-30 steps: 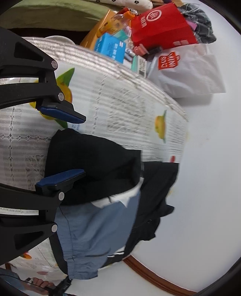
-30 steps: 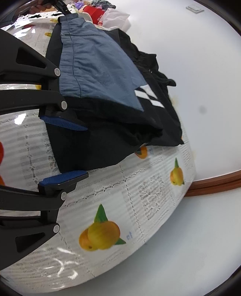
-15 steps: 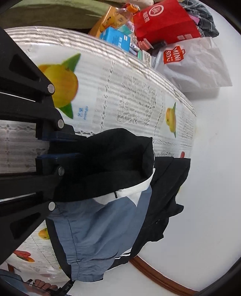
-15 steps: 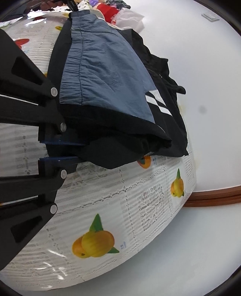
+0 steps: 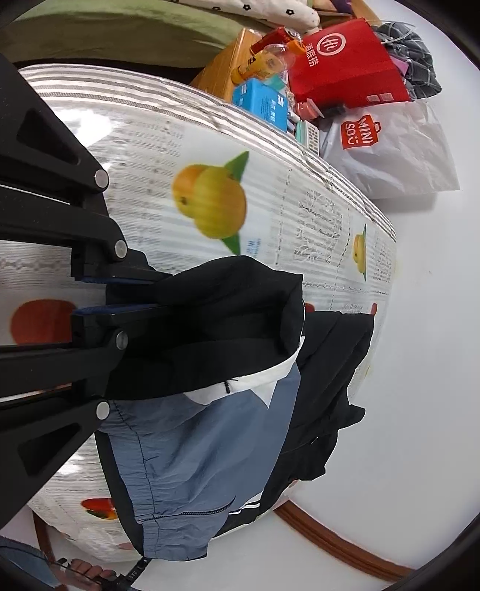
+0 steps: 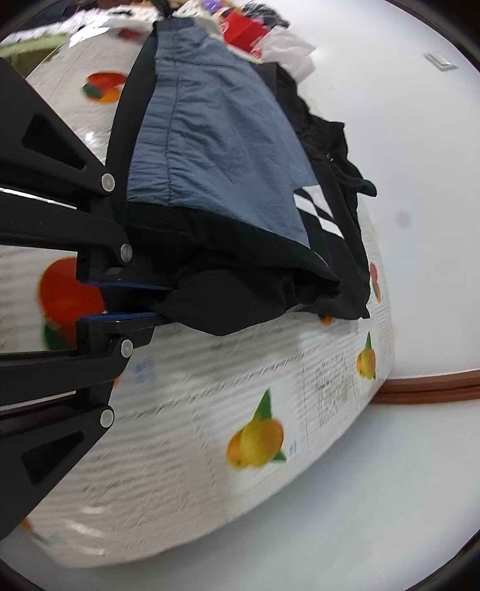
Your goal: Fold large clothes
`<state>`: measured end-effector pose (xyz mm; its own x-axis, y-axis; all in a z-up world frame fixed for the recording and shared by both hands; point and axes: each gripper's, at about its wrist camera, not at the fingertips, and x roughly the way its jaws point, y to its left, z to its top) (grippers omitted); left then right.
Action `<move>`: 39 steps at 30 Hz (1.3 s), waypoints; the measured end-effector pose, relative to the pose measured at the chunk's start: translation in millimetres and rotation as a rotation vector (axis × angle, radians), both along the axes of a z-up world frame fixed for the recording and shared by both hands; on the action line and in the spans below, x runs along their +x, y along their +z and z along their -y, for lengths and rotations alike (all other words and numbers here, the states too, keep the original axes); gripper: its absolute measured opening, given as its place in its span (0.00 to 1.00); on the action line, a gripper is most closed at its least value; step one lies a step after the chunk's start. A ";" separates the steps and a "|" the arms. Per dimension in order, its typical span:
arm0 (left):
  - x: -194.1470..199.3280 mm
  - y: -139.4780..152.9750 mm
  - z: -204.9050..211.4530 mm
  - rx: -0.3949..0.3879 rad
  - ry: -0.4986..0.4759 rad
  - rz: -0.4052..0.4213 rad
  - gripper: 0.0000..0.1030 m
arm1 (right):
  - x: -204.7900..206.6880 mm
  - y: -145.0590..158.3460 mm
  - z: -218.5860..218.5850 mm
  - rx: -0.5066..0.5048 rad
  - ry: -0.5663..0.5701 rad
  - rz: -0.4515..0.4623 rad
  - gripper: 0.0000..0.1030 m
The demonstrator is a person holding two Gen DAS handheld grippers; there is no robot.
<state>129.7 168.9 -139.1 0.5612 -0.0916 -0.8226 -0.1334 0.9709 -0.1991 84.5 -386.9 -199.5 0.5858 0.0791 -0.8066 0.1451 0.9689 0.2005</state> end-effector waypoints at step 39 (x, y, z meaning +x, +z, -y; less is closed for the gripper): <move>27.9 61.6 43.5 -0.106 -0.123 0.166 0.09 | 25.1 81.8 -51.9 0.034 -0.020 0.255 0.08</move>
